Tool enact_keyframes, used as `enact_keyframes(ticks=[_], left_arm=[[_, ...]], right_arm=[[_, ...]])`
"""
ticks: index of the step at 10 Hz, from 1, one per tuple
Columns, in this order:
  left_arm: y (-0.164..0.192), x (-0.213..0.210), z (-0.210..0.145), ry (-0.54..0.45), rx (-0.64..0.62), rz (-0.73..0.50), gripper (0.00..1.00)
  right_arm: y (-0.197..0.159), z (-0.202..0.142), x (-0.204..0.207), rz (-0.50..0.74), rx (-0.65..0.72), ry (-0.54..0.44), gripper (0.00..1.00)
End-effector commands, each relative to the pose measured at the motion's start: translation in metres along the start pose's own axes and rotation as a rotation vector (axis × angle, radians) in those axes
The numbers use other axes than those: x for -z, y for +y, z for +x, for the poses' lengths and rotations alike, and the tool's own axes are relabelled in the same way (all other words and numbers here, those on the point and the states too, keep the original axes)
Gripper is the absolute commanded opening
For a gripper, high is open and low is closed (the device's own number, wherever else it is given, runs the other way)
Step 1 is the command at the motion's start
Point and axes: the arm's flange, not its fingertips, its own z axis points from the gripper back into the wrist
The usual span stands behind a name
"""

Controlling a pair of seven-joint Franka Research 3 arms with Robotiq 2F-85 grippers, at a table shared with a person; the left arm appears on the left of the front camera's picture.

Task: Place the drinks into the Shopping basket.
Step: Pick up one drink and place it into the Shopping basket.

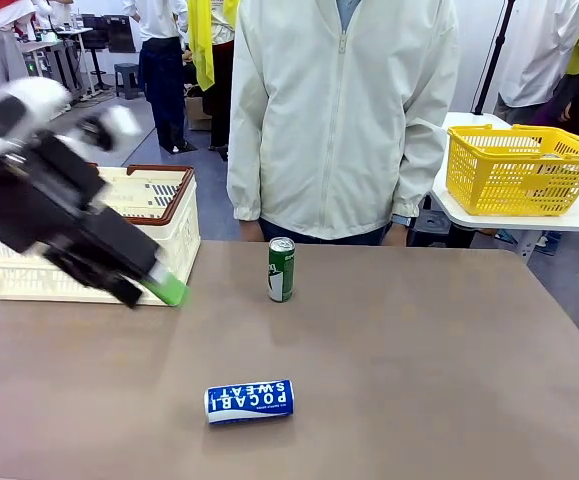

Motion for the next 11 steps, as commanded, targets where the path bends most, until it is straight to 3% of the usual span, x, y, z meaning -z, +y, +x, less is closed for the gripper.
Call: enact_keyframes(ticks=[1, 3, 4, 5, 8, 9, 10, 11], left_arm=[[-0.003, 0.071, -0.018, -0.019, 0.096, 0.100, 1.00], [-0.004, 0.140, -0.014, -0.068, 0.111, 0.318, 1.00], [0.009, 0.152, -0.010, -0.065, 0.044, 0.372, 1.00], [-0.030, 0.108, 0.011, -0.003, 0.151, 0.227, 1.00], [-0.030, 0.108, 0.011, -0.003, 0.151, 0.227, 1.00], [-0.027, 0.125, 0.013, -0.024, 0.135, 0.266, 1.00], [-0.014, 0.140, 0.035, 0.134, 0.517, -0.123, 1.00], [0.015, 0.151, 0.056, 0.197, 0.779, -0.173, 1.00]], right_arm=[[0.002, -0.003, -0.004, -0.001, -0.017, 0.011, 1.00], [0.002, -0.003, -0.004, -0.001, -0.017, 0.011, 1.00], [0.002, -0.003, -0.004, -0.001, -0.017, 0.011, 1.00], [0.002, -0.003, -0.004, -0.001, -0.017, 0.011, 1.00], [0.002, -0.003, -0.004, -0.001, -0.017, 0.011, 1.00], [0.002, -0.003, -0.004, -0.001, -0.017, 0.011, 1.00], [0.002, -0.003, -0.004, -0.001, -0.017, 0.011, 1.00], [0.002, -0.003, -0.004, -0.001, -0.017, 0.011, 1.00]])
